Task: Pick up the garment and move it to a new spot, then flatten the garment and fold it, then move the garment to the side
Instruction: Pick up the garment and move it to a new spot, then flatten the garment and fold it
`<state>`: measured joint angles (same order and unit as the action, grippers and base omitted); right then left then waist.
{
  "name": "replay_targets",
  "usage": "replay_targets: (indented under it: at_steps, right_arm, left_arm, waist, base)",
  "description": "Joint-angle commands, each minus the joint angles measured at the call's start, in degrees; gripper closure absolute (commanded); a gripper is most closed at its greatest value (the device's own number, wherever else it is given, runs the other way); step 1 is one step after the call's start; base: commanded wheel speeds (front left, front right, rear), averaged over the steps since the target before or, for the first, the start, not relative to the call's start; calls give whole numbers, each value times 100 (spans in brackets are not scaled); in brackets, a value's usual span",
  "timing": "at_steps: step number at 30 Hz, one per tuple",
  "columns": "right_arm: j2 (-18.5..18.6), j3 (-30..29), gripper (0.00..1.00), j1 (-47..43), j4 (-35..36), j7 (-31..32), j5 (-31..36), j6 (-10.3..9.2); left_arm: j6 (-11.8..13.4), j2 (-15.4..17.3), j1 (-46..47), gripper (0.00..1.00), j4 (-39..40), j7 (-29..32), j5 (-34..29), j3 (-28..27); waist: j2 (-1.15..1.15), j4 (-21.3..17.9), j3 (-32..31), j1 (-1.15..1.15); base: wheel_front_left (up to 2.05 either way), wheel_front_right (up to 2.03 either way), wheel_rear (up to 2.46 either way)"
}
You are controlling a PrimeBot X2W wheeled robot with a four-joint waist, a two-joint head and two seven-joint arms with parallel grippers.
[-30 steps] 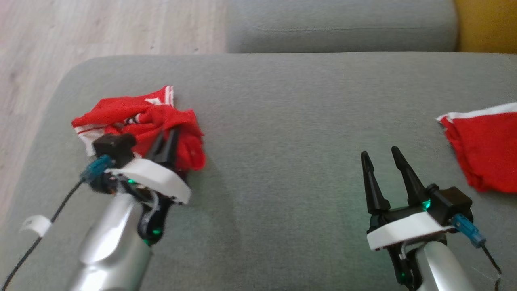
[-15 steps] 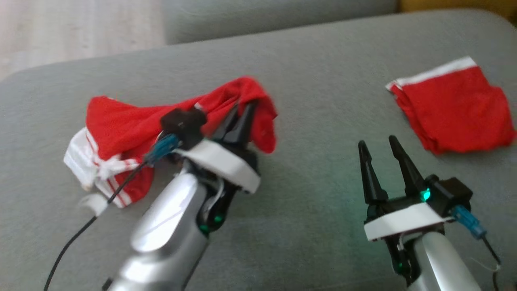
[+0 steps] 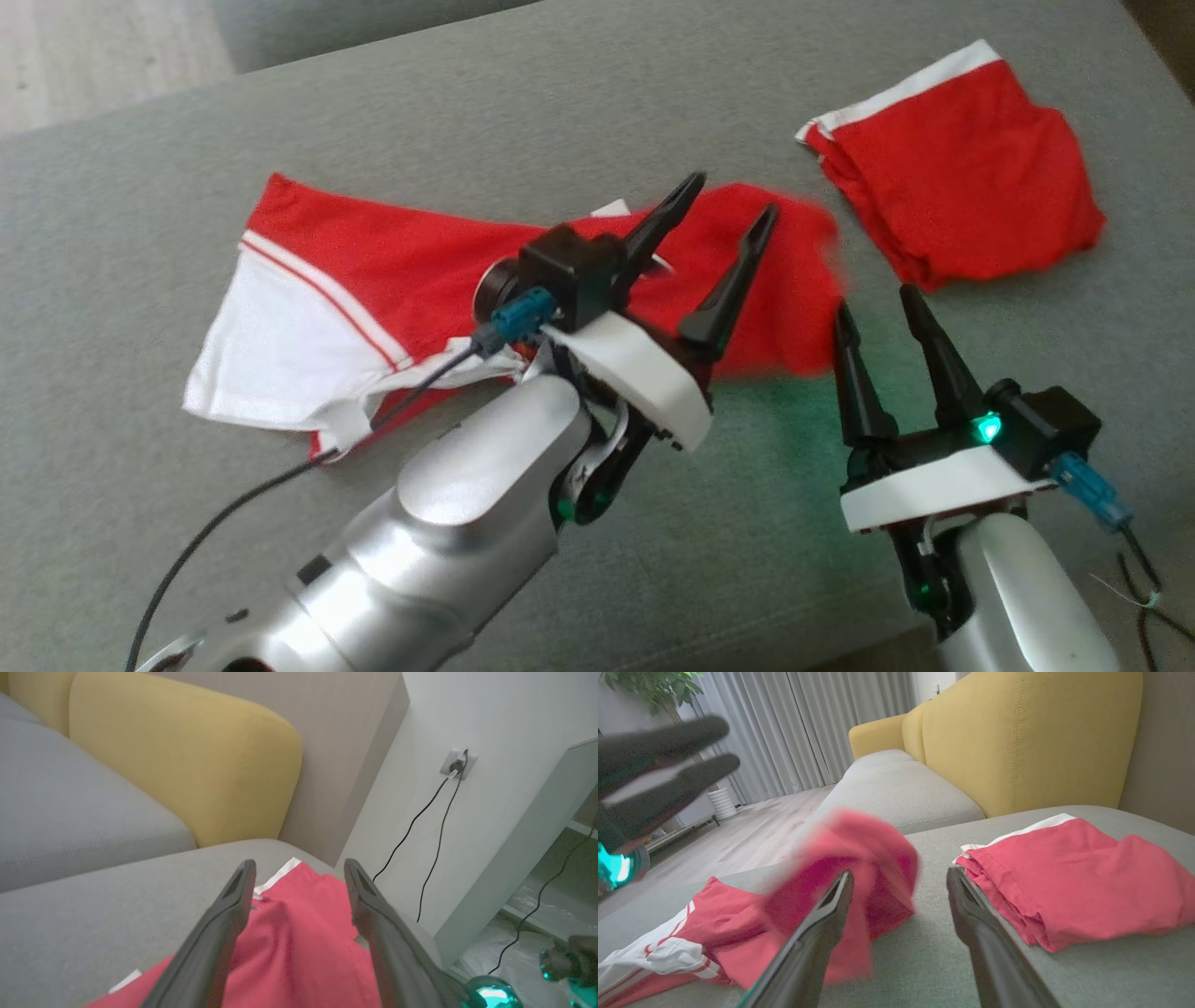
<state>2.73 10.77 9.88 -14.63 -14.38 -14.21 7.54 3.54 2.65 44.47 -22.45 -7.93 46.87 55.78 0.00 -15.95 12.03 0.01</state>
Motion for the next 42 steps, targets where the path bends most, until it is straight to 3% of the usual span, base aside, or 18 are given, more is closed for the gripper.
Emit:
replay_targets:
  at_steps: [1,8,14,17,21,30,36,42]
  right_arm:
    - [15,64,0,162,221,-62,0,-5]
    - [15,-70,0,124,233,-62,91,-5]
    - [15,-204,0,-49,222,-62,196,-5]
    - [15,-260,0,-170,216,-62,255,-5]
    - [15,-285,0,-277,182,-62,272,-5]
    - [15,-186,0,-285,155,-62,311,-5]
    - [15,-193,0,-226,182,-62,335,-5]
    - [15,-178,0,-170,225,-62,358,-5]
  left_arm:
    - [33,23,210,0,-37,-126,107,-25]
    - [120,110,308,0,-628,-527,-51,-32]
    - [383,846,-187,0,-603,-700,-410,-627]
    - [573,1355,-1109,0,-63,-705,-717,-1201]
    - [648,1594,-2072,0,330,-706,-1014,-1489]
    - [521,1353,-2976,0,746,-706,-1390,-2172]
    - [414,1321,-2716,0,442,-698,-1580,-2370]
    - [357,1380,-2030,0,-352,-264,-1516,-2457]
  waist:
    - [0,137,-21,-1]
    - [0,625,-247,-1]
    - [0,1273,-567,-1]
    - [0,1626,-659,-1]
    - [0,1846,-711,-1]
    - [0,1797,-678,-1]
    - [0,1588,-486,-1]
    - [0,1388,-139,-1]
  base:
    - [0,0,0]
    - [0,0,0]
    - [0,0,0]
    - [0,0,0]
    - [0,0,0]
    - [0,0,0]
    - [0,0,0]
    - [0,0,0]
